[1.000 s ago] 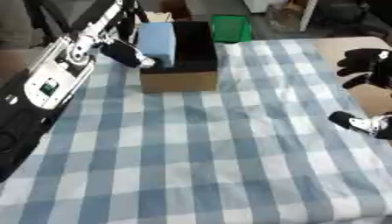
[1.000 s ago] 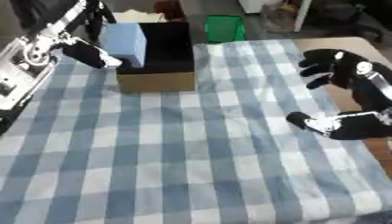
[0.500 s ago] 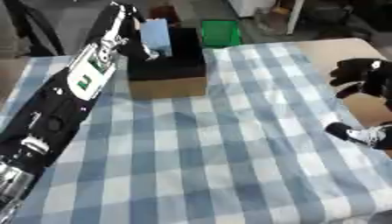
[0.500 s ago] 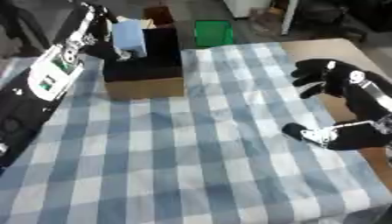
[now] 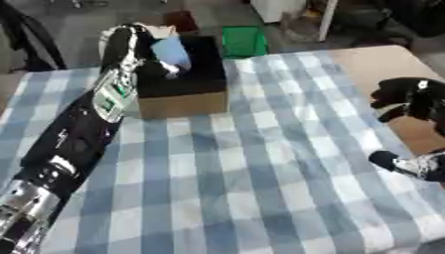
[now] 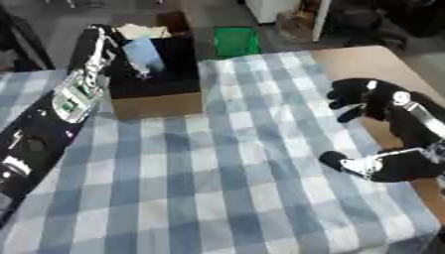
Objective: Pick up objects on the table and place them in the box.
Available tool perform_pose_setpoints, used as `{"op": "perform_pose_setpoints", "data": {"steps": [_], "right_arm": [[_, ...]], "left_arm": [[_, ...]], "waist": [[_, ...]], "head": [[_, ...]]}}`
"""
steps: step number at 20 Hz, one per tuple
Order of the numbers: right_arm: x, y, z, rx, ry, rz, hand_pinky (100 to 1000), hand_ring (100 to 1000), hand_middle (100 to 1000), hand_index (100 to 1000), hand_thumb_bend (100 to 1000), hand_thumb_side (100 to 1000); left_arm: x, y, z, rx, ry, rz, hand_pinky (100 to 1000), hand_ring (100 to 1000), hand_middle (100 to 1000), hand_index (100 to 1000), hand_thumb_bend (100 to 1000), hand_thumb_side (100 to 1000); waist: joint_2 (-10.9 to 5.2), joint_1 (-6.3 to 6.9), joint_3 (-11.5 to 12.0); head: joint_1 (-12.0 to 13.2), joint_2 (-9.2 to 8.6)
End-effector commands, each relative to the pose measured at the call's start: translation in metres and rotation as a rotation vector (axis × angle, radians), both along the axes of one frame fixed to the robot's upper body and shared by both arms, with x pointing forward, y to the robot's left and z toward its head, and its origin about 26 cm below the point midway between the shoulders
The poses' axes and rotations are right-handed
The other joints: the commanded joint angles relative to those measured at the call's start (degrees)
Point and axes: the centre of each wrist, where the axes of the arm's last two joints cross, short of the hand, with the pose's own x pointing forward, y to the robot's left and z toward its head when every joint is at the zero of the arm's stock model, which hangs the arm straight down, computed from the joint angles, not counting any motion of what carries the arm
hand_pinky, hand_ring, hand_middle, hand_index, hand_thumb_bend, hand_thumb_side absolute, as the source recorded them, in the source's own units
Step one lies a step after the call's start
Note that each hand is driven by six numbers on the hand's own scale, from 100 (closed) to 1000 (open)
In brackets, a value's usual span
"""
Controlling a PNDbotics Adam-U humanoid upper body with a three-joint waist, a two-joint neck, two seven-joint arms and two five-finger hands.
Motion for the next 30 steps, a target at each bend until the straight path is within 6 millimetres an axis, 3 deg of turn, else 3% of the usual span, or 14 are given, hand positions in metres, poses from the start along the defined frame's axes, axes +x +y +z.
{"op": "perform_pose_setpoints", "data": {"steps": [1,5,9,14,17,22,30], "right_arm": [[0.001,-0.003,0.008,-0.008,-0.022,-0.005,673,774,752,869,567,100],[0.0,-0.006,0.007,-0.003,-0.021,-0.018,672,773,751,869,567,100],[0.0,-0.01,0.007,0.011,-0.031,-0.048,666,768,746,866,565,100],[0.001,-0.011,0.006,0.046,-0.047,-0.087,661,765,745,865,567,100],[0.002,-0.01,0.006,0.071,-0.06,-0.112,661,765,745,864,568,100],[0.001,-0.01,0.008,0.11,-0.085,-0.148,660,765,745,858,574,100],[0.001,-0.007,0.008,0.197,-0.125,-0.216,661,768,748,854,565,100]], "left_arm": [[0.001,0.006,0.022,0.013,-0.039,-0.027,648,741,787,841,1000,231],[-0.007,0.012,0.036,-0.047,-0.093,-0.136,607,684,711,810,1000,179],[-0.029,0.016,0.058,-0.084,-0.157,-0.297,588,646,663,776,1000,184],[-0.075,0.02,0.082,-0.098,-0.192,-0.49,586,644,661,772,1000,199],[-0.107,0.024,0.085,-0.134,-0.208,-0.557,581,639,657,771,1000,204],[-0.143,0.027,0.065,-0.219,-0.18,-0.613,576,639,657,775,1000,216],[-0.165,0.029,0.018,-0.339,-0.132,-0.628,573,640,659,776,1000,233]], "waist": [[-0.79,-0.26,0.3],[-0.92,-0.41,1.7],[-1.08,-0.55,4.0],[-0.83,-0.72,6.3],[-0.6,-0.78,7.3],[-0.53,-1.02,8.9],[-0.19,-0.82,10.1]], "head": [[-0.1,-0.65],[-0.7,-0.58],[-1.4,-0.13],[-2.1,0.05],[-2.4,0.3],[-3.0,1.36],[-3.0,4.31]]}}
